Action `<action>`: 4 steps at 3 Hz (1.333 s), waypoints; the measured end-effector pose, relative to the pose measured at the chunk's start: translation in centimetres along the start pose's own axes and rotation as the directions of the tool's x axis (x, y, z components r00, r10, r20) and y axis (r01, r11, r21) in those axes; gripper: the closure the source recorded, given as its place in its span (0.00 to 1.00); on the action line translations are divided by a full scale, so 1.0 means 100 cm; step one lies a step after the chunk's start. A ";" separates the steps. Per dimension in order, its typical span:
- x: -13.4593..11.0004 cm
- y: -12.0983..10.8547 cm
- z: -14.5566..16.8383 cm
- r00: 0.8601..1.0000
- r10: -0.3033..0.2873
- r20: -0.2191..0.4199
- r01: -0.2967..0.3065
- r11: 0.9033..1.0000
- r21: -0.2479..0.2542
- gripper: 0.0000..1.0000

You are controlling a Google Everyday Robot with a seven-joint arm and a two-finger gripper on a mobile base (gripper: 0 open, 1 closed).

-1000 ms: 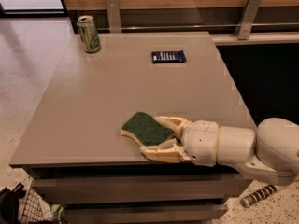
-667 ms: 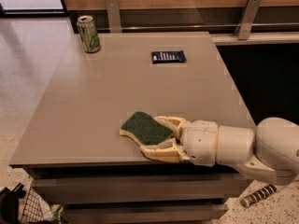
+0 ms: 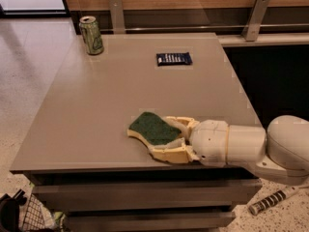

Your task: Move sponge near rxbar blueberry

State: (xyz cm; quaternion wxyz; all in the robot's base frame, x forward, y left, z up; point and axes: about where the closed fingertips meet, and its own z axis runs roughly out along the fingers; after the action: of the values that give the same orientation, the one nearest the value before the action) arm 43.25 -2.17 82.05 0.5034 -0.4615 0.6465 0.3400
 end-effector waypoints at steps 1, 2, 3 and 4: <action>-0.009 -0.034 -0.021 0.999 0.029 -0.029 -0.028 0.999 0.028 1.00; -0.024 -0.105 -0.061 0.996 0.068 -0.058 -0.060 0.990 0.130 1.00; -0.033 -0.149 -0.086 0.994 0.087 -0.072 -0.071 0.977 0.202 1.00; -0.033 -0.194 -0.104 0.989 0.113 -0.094 -0.085 0.961 0.265 1.00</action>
Offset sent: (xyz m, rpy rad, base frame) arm 0.1328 -0.1474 0.0735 -0.0612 0.0491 -0.2575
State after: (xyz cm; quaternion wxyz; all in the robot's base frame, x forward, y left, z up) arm 58.17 -17.42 88.46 0.5063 -0.3761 0.7341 0.2516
